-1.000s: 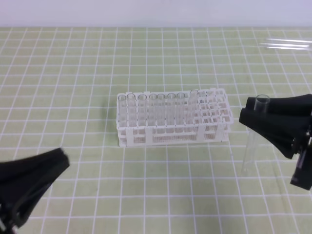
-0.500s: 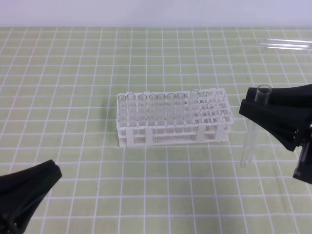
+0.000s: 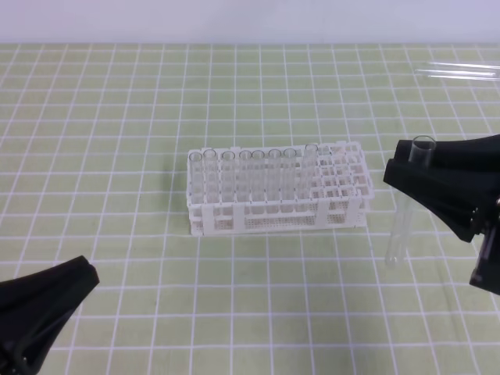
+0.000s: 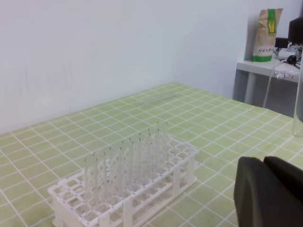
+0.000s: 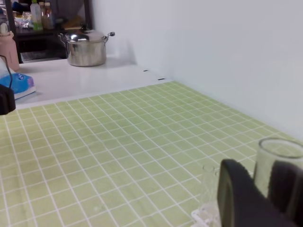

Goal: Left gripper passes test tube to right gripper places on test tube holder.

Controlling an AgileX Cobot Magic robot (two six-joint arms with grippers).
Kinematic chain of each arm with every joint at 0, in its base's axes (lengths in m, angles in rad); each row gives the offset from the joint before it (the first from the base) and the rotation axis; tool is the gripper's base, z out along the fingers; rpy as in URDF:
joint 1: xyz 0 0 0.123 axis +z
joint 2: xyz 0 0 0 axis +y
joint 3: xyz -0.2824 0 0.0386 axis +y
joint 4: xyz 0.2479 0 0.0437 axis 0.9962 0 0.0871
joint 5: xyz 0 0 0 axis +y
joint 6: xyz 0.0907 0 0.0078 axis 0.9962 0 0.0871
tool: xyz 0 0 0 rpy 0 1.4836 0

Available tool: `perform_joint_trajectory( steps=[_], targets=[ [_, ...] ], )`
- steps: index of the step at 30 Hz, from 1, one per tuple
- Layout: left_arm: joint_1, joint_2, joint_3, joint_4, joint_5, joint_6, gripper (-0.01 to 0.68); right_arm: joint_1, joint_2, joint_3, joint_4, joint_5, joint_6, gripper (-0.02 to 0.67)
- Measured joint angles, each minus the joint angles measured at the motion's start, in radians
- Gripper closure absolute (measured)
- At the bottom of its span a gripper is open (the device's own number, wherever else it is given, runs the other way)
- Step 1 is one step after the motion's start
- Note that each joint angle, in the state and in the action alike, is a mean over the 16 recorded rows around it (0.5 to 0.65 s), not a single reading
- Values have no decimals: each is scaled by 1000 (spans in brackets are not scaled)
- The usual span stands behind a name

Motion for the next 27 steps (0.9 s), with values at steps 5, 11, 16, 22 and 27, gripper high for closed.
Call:
perform_joint_trajectory(
  steps=[5,11,16,22,27],
  targets=[
    [0,0,0,2,1,0,673,0,0,-2,0,-41,-3,550],
    [0,0,0,2,1,0,673,2,-4,-37,-33,-130,4,550],
    [0,1,0,3,5,0,673,24,-8,-97,-97,-252,55,550],
    [0,2,0,8,10,0,673,105,-10,-170,-236,-471,221,550],
    [0,3,0,13,16,1,673,221,7,-202,-455,-708,518,550]
  ],
)
